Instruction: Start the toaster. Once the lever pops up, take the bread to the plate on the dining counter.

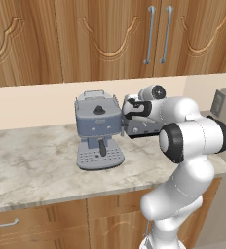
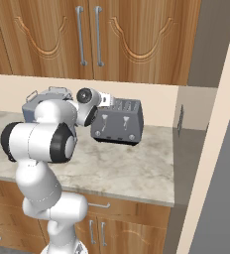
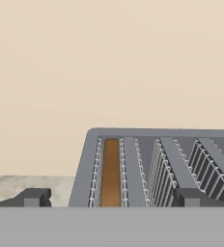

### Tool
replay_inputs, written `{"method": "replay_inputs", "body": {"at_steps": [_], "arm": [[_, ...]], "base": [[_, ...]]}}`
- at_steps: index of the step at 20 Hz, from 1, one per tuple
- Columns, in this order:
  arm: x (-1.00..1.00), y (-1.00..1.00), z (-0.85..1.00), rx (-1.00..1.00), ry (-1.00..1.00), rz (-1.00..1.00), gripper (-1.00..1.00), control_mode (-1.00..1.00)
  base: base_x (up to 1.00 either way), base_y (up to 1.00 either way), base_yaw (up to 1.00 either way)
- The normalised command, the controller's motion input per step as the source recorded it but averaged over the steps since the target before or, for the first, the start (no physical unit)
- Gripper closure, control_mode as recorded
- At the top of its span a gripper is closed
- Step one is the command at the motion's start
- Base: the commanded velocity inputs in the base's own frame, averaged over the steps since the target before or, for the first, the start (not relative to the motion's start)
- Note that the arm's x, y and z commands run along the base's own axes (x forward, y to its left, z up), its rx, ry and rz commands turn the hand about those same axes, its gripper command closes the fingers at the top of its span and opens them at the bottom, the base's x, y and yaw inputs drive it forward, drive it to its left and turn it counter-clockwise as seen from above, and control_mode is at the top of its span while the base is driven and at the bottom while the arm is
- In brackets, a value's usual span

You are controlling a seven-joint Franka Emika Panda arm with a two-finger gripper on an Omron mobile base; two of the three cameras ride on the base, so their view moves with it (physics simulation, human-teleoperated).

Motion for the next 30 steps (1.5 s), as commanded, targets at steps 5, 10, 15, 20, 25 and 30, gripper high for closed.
{"method": "replay_inputs", "body": {"at_steps": [5, 10, 15, 20, 25, 30], "arm": [[0.0, 0.0, 0.0, 0.0, 0.0, 0.0, -1.0, -1.0], [0.0, 0.0, 0.0, 0.0, 0.0, 0.0, -1.0, -1.0], [0.0, 0.0, 0.0, 0.0, 0.0, 0.0, -1.0, -1.0], [0.0, 0.0, 0.0, 0.0, 0.0, 0.0, -1.0, -1.0], [0.0, 0.0, 0.0, 0.0, 0.0, 0.0, -1.0, -1.0], [0.0, 0.0, 0.0, 0.0, 0.0, 0.0, -1.0, -1.0]], "base": [[0.0, 0.0, 0.0], [0.0, 0.0, 0.0], [0.0, 0.0, 0.0], [0.0, 0.0, 0.0], [0.0, 0.0, 0.0], [0.0, 0.0, 0.0]]}}
